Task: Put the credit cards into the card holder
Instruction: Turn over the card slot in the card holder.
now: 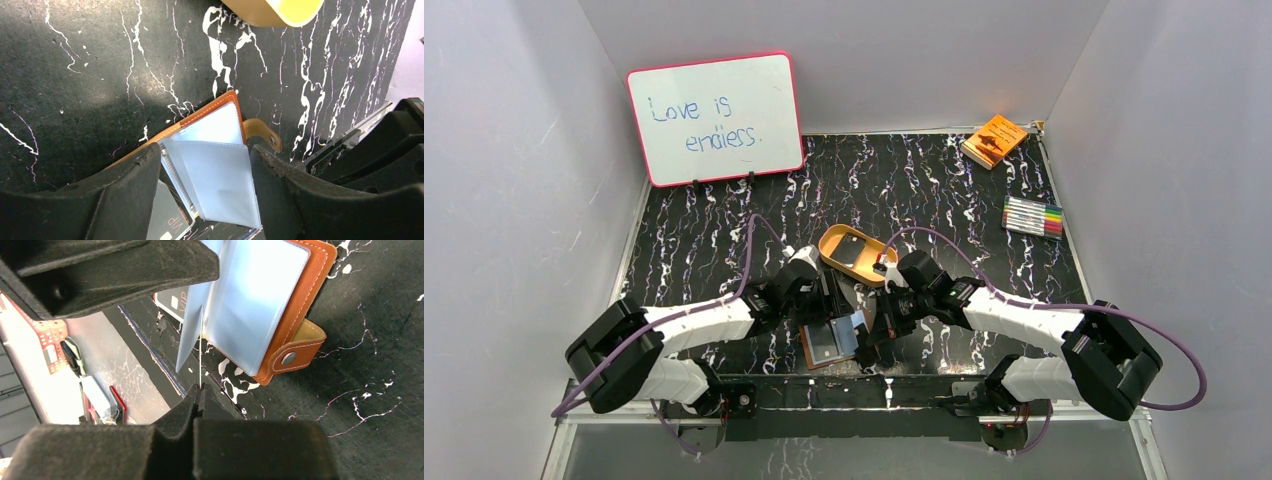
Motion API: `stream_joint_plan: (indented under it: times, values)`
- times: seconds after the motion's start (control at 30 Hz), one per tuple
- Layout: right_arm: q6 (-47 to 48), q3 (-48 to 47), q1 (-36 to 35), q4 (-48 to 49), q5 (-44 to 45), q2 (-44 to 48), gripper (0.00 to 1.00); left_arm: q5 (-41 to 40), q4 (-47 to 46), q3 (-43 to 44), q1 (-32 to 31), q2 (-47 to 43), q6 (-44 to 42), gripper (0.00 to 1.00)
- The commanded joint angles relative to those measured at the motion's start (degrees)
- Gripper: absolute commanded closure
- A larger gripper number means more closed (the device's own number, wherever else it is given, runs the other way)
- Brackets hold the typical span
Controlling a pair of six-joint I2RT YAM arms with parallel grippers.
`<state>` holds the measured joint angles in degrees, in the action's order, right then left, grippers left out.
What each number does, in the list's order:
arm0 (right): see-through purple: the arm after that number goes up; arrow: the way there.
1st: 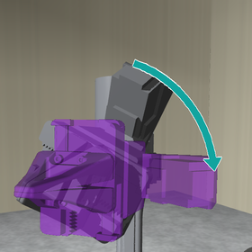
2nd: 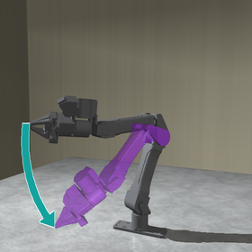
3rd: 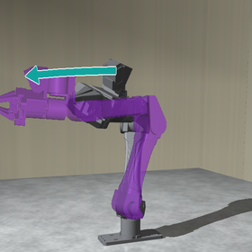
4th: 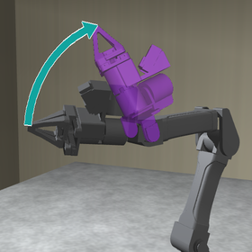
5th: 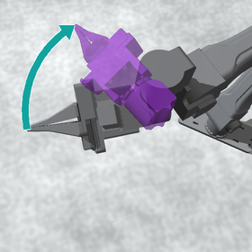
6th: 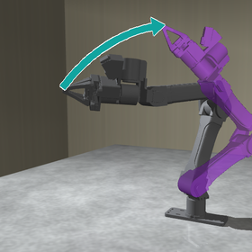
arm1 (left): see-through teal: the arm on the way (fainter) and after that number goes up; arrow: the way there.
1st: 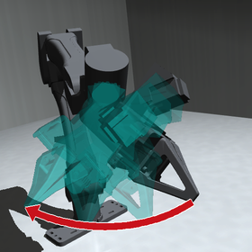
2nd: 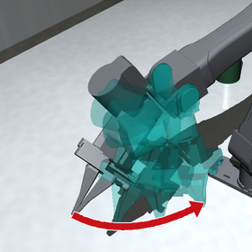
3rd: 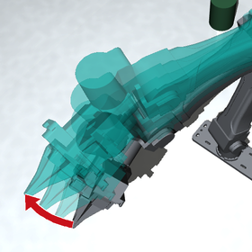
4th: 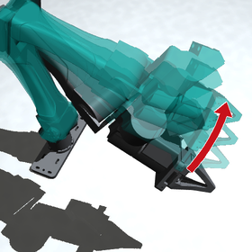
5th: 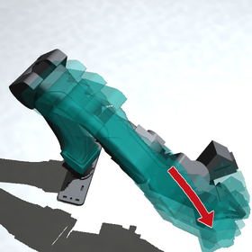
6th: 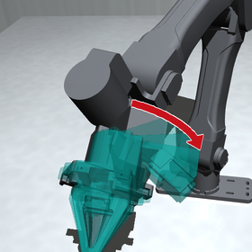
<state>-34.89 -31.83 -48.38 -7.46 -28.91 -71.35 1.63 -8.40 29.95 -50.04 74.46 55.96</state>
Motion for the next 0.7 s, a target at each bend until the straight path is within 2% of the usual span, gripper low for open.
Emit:
stream_joint_plan:
  times: [0.0, 0.23, 0.43, 0.67]
  values:
    - [0.96, -2.7, -0.22, 2.03, -1.4, 0.25, 1.0, -0.84, 1.54, 1.86, 0.38, 1.2, -0.98, 0.39]
    - [0.97, -2.62, -0.31, 1.79, -1.24, 0.45, 1.0, -0.84, 1.46, 1.19, 0.47, 0.57, -0.93, 0.53]
    - [0.97, -2.71, -0.3, 1.52, -1.16, 0.6, 1.0, -0.84, 1.73, 0.63, 0.73, -0.25, -0.91, 0.7]
    - [1.22, -2.66, -0.31, -1.35, 0.93, 2.54, 1.0, -1.72, 2.05, -0.13, 0.91, -1.38, -0.86, 0.79]
